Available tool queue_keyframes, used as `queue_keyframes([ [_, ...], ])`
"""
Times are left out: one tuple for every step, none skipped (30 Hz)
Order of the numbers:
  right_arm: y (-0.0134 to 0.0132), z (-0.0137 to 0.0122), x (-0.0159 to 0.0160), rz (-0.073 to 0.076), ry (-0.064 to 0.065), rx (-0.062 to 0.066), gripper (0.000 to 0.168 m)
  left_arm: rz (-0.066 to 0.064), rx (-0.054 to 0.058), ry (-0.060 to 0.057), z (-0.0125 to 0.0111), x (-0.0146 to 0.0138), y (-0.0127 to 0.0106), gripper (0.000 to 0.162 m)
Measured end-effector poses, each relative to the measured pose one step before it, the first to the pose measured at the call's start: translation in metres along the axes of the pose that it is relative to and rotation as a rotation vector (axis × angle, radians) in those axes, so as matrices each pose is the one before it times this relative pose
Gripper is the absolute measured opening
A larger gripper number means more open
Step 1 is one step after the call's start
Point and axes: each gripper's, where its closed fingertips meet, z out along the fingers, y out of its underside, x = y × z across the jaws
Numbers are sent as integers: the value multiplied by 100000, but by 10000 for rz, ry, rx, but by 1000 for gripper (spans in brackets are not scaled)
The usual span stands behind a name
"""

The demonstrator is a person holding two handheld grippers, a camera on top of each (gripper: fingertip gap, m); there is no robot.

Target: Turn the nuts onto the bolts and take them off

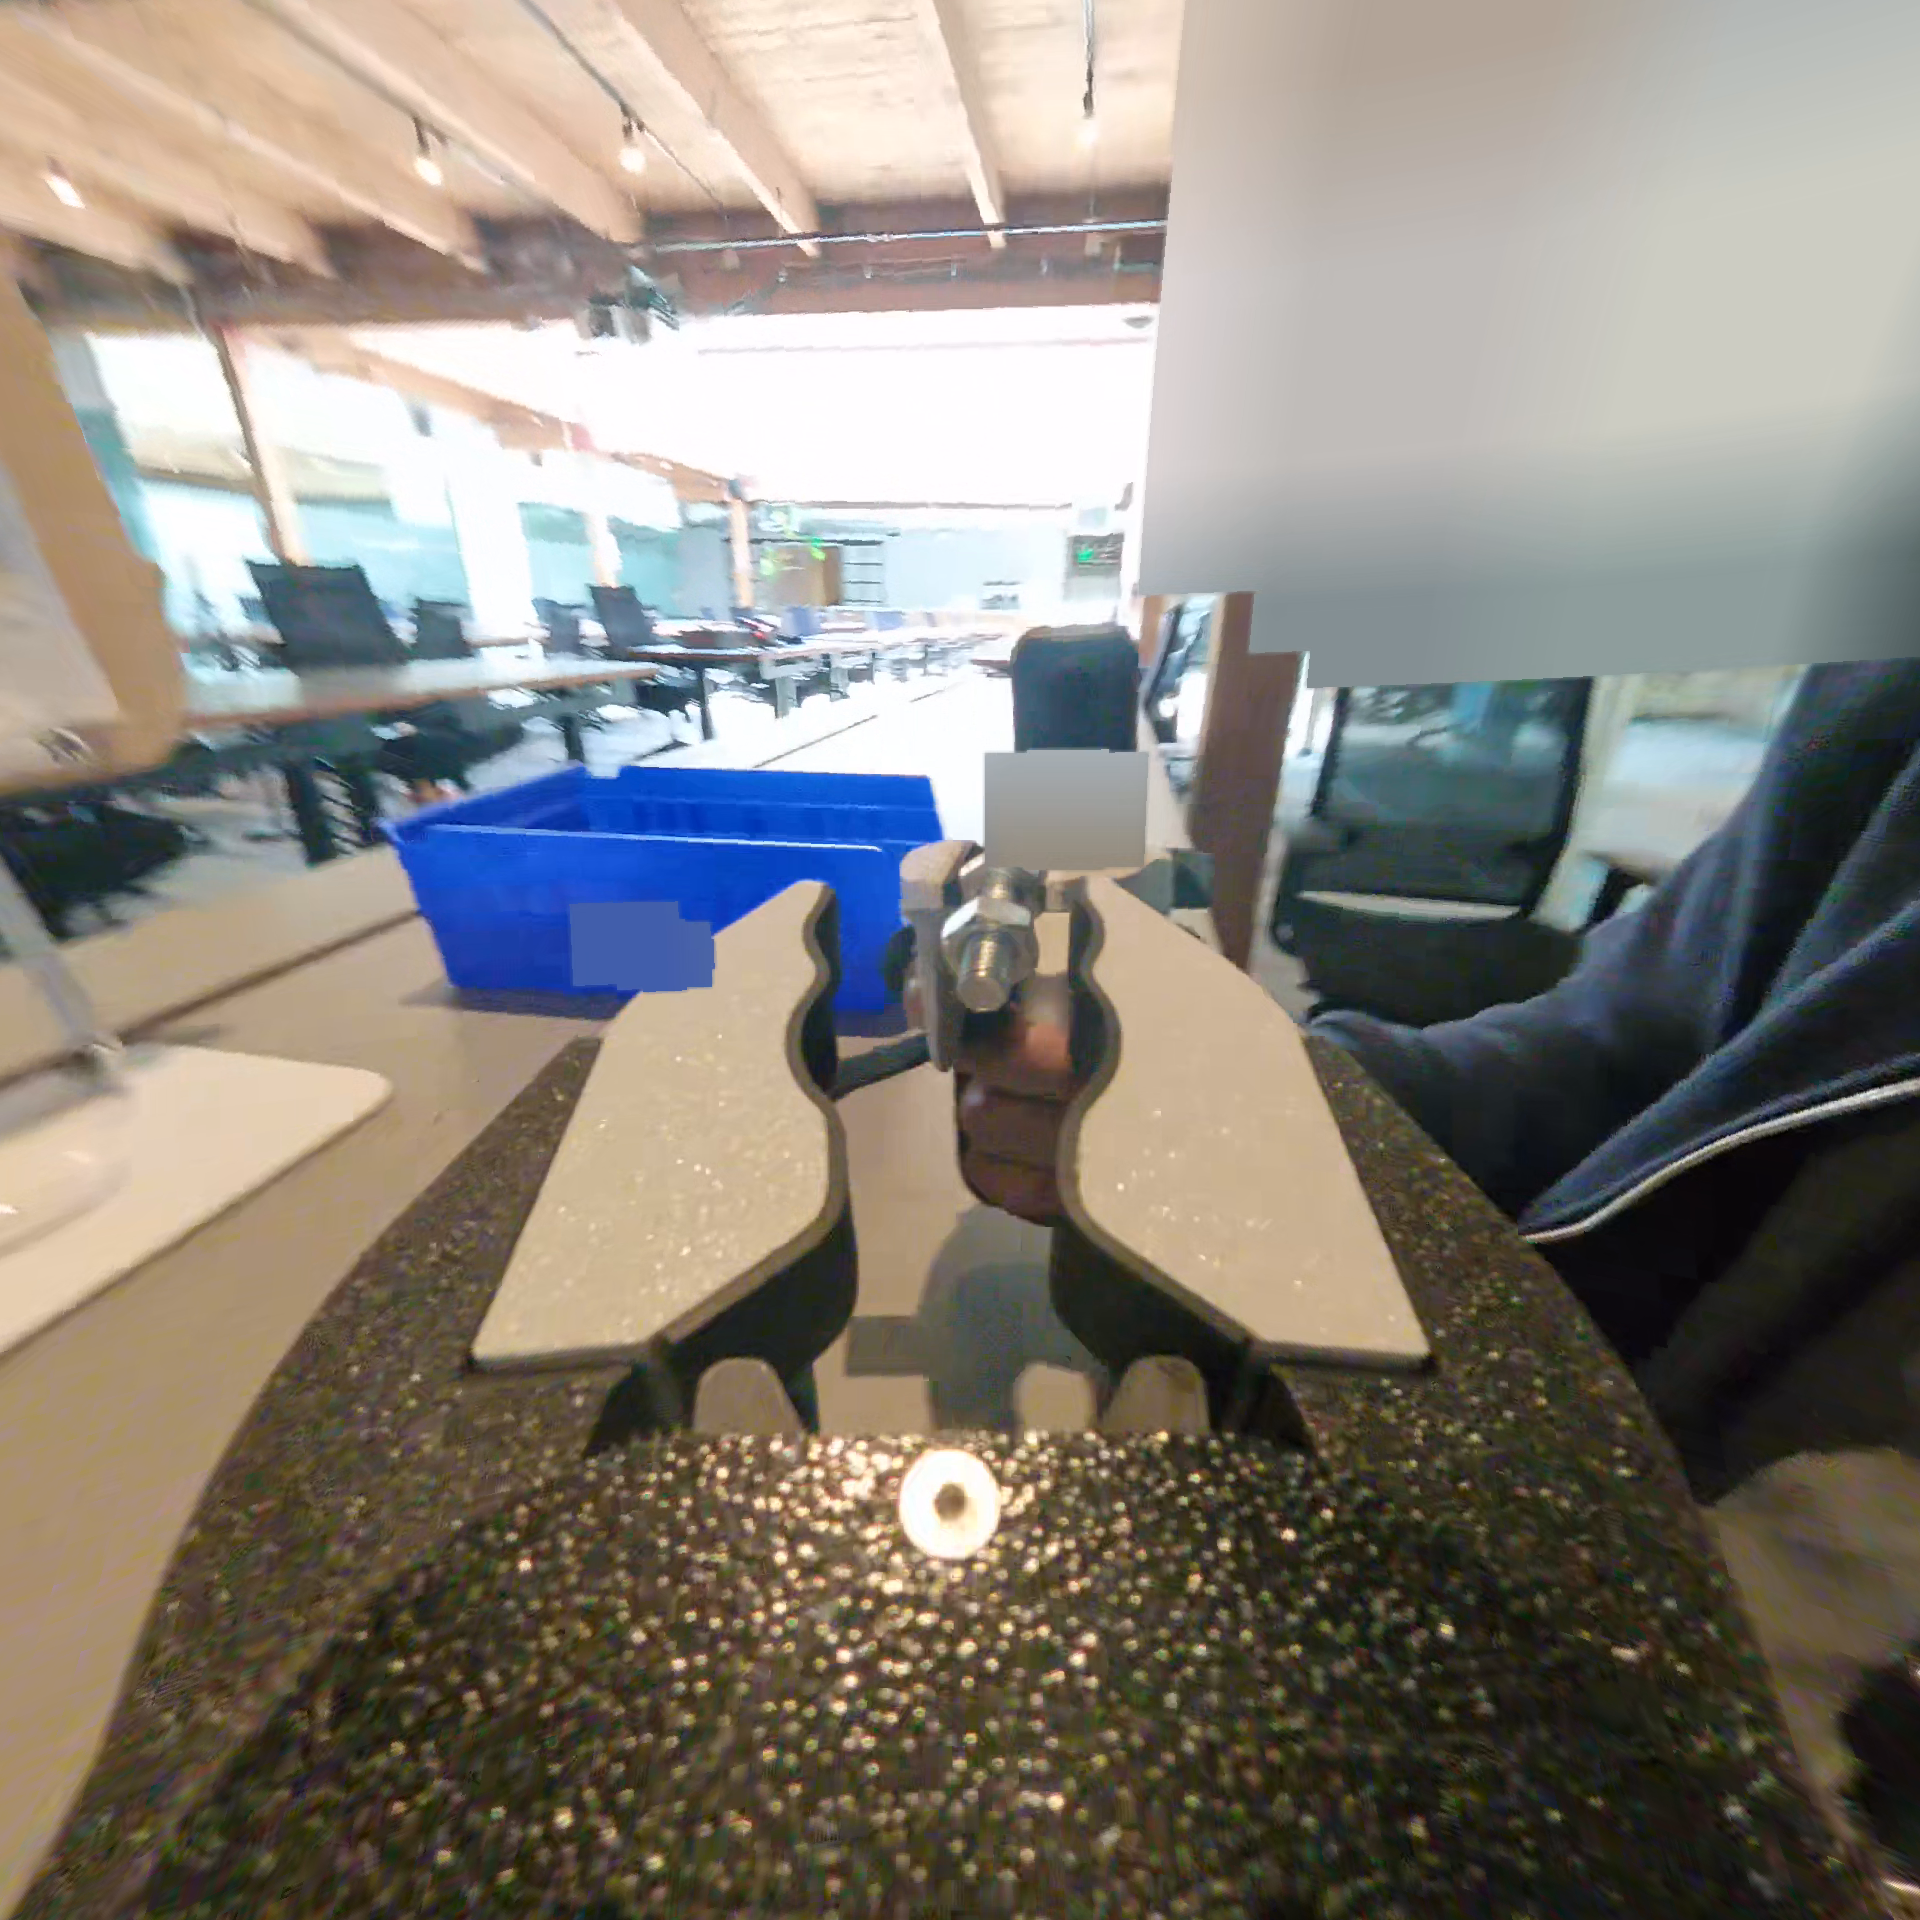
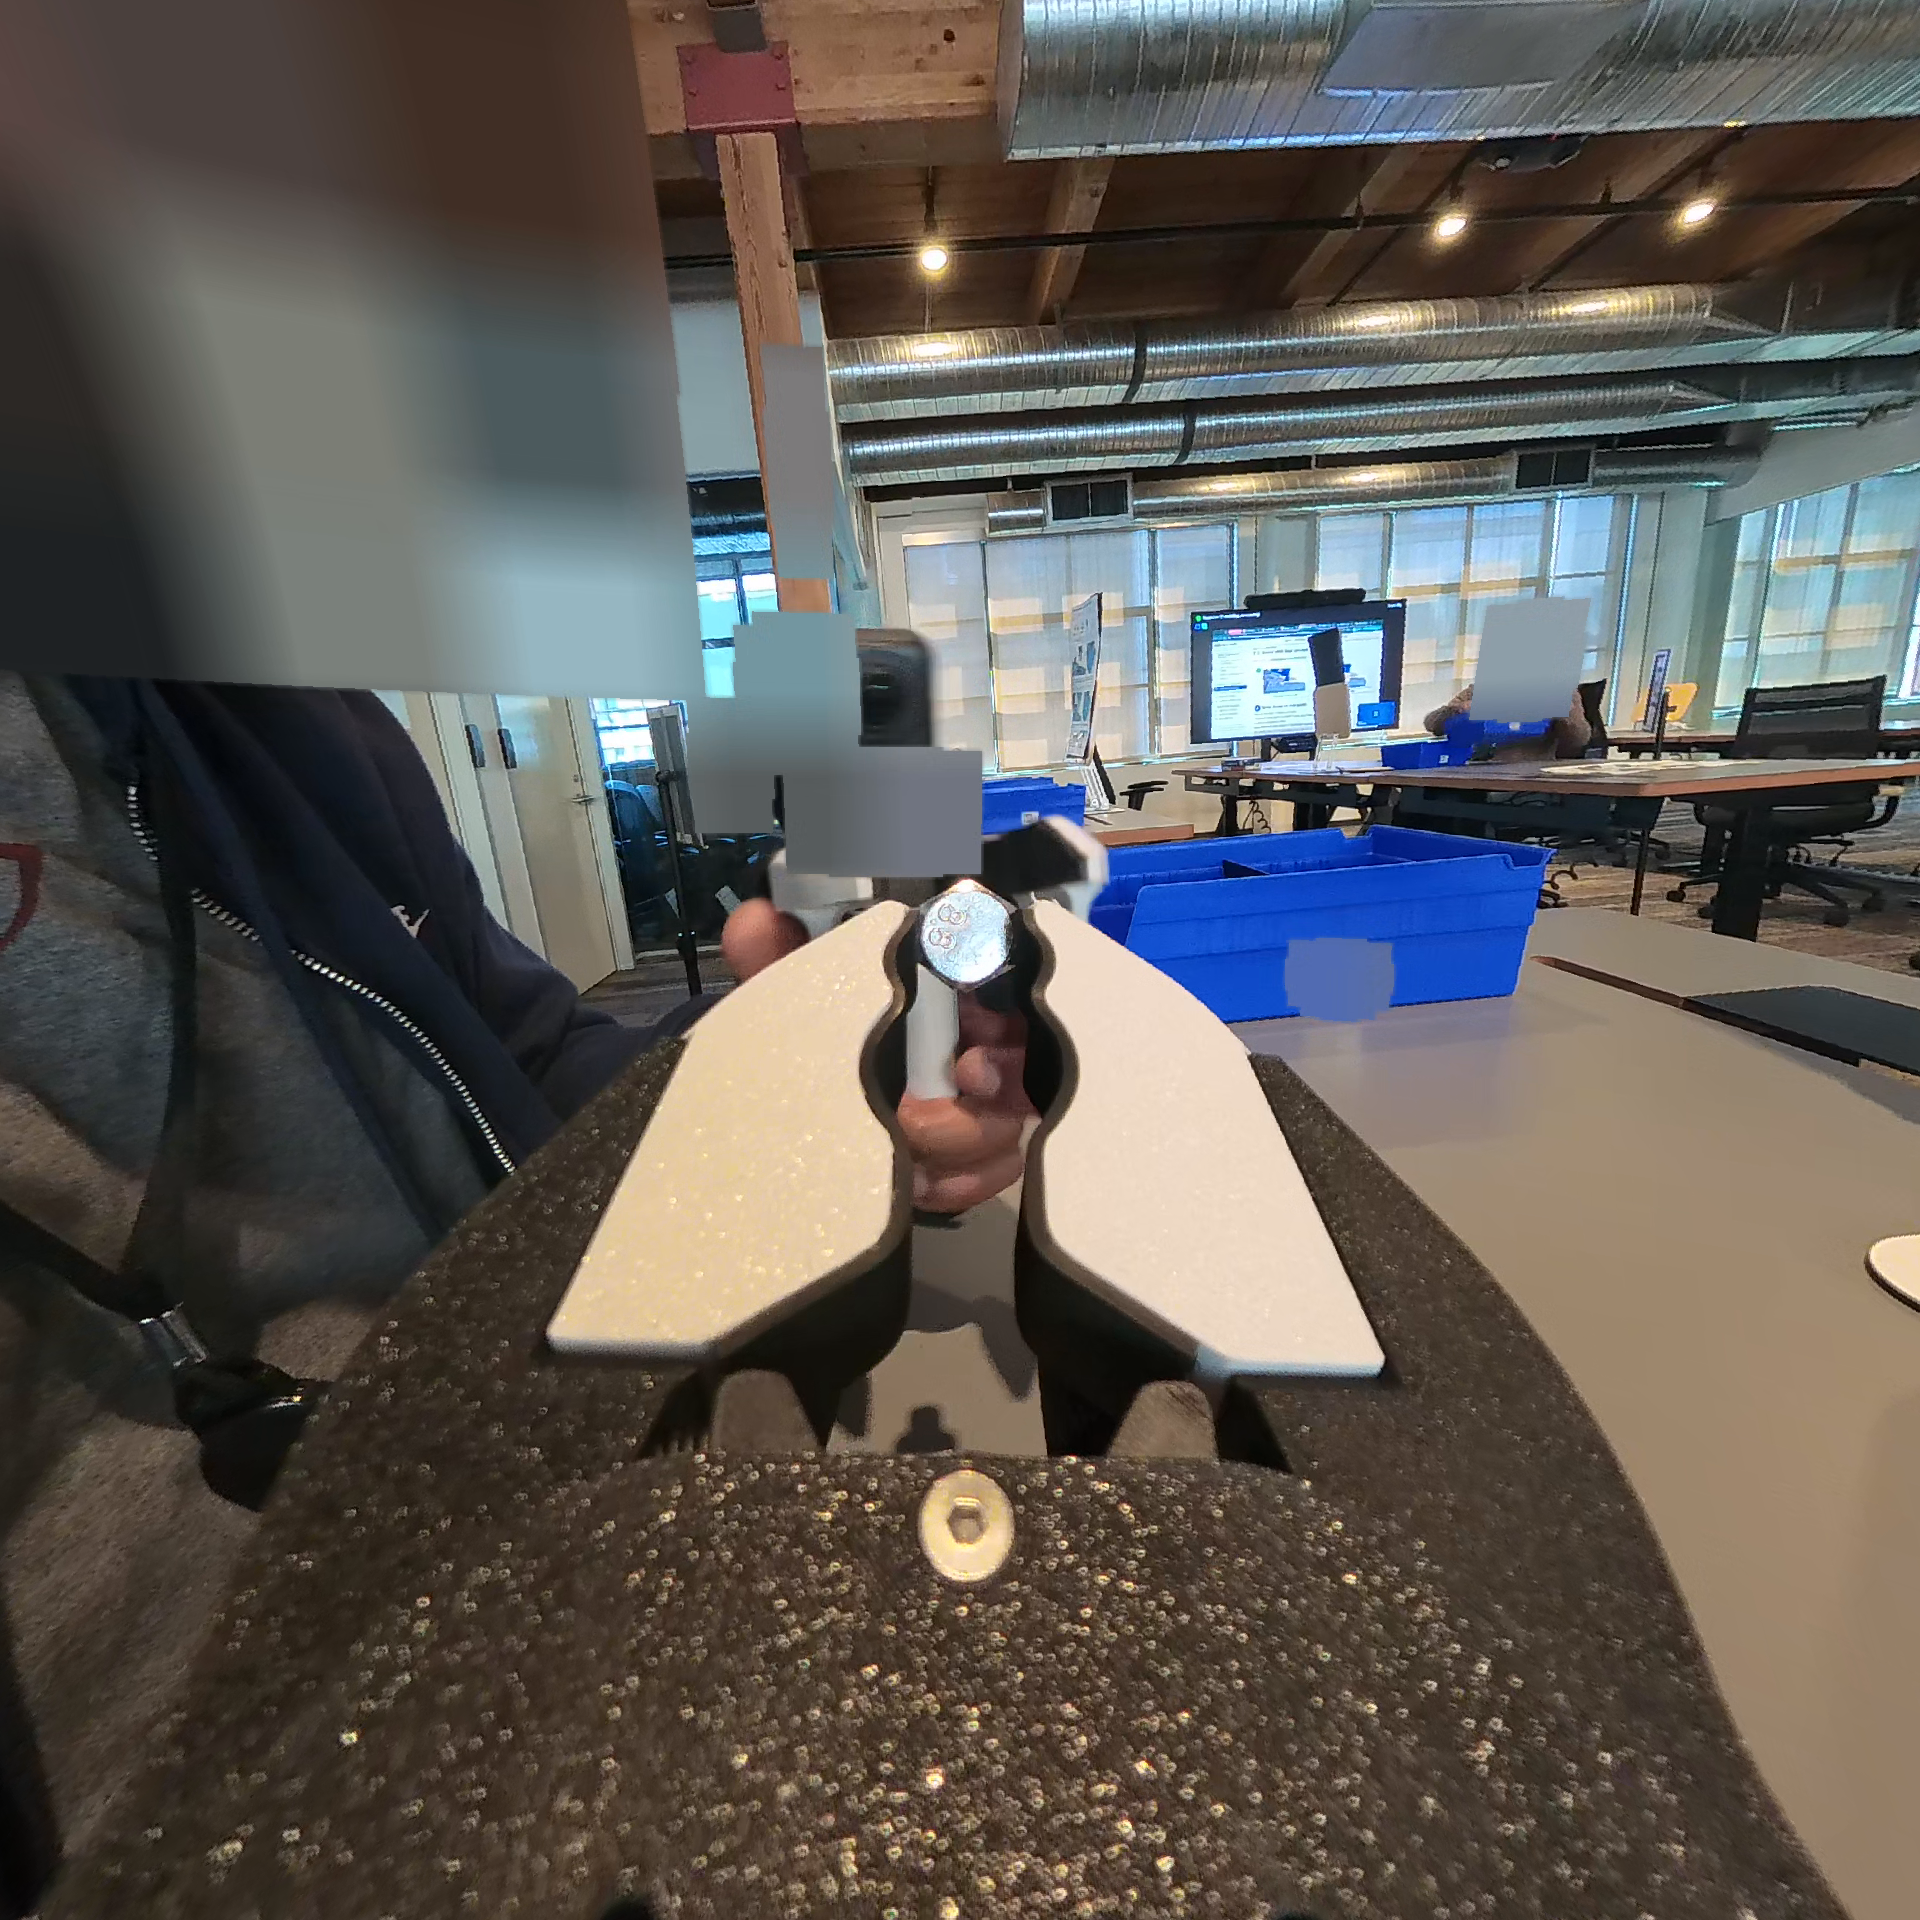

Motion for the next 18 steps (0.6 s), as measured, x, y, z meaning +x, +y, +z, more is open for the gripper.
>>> queue_keyframes([
  [13, 15, -6, 0, -4, -5, 16, -499, -25, 178, 12, 15, 119, 40],
  [12, 16, 0, 4, -5, -5, 16, -414, -53, 166, 43, 33, 169, 40],
  [10, 6, 6, 5, -1, -6, 16, -346, -63, 167, 78, 97, 197, 40],
  [1, -1, 1, 0, 1, -1, 16, -322, -50, 151, 86, 92, 184, 40],
  [6, 8, -3, 1, -1, -2, 16, -289, -55, 153, 115, 132, 168, 39],
  [12, 5, -4, 6, 0, -7, 16, -235, -55, 147, 120, 156, 146, 38],
  [19, 2, 1, 2, 1, -5, 16, -167, -71, 90, 106, 104, 149, 36],
  [7, 17, -7, -3, -5, -7, 16, -16, -44, 61, 66, 103, 77, 30],
  [17, 13, -41, -3, -17, -7, 16, 130, 41, -6, 2, 82, -45, 22],
  [11, 25, -44, -7, -21, -7, 16, 211, 48, -161, -24, -113, -82, 18],
  [35, 25, -8, -9, 5, -16, 16, 364, -36, -123, -30, -56, 1, 17],
  [30, 8, -2, 13, -2, -11, 16, 506, -74, -132, -34, -5, 34, 17],
  [4, 0, 8, 15, -1, 3, 16, 684, -84, -203, -5, -14, 32, 17],
  [-19, -1, 1, 8, -2, 11, 16, 910, -100, -275, 14, -5, 25, 17],
  [-19, -10, -2, 7, -6, 17, 16, 1110, -120, -332, 9, -6, 26, 17],
  [-23, -19, 1, 2, 1, 17, 16, 1261, -164, -382, 23, -11, 46, 17],
  [-19, -12, 16, -5, 10, 9, 16, 1380, -216, -403, 20, -19, 85, 17],
  [3, -2, 27, -6, 18, -3, 16, 1400, -223, -406, 17, -26, 82, 17],
])
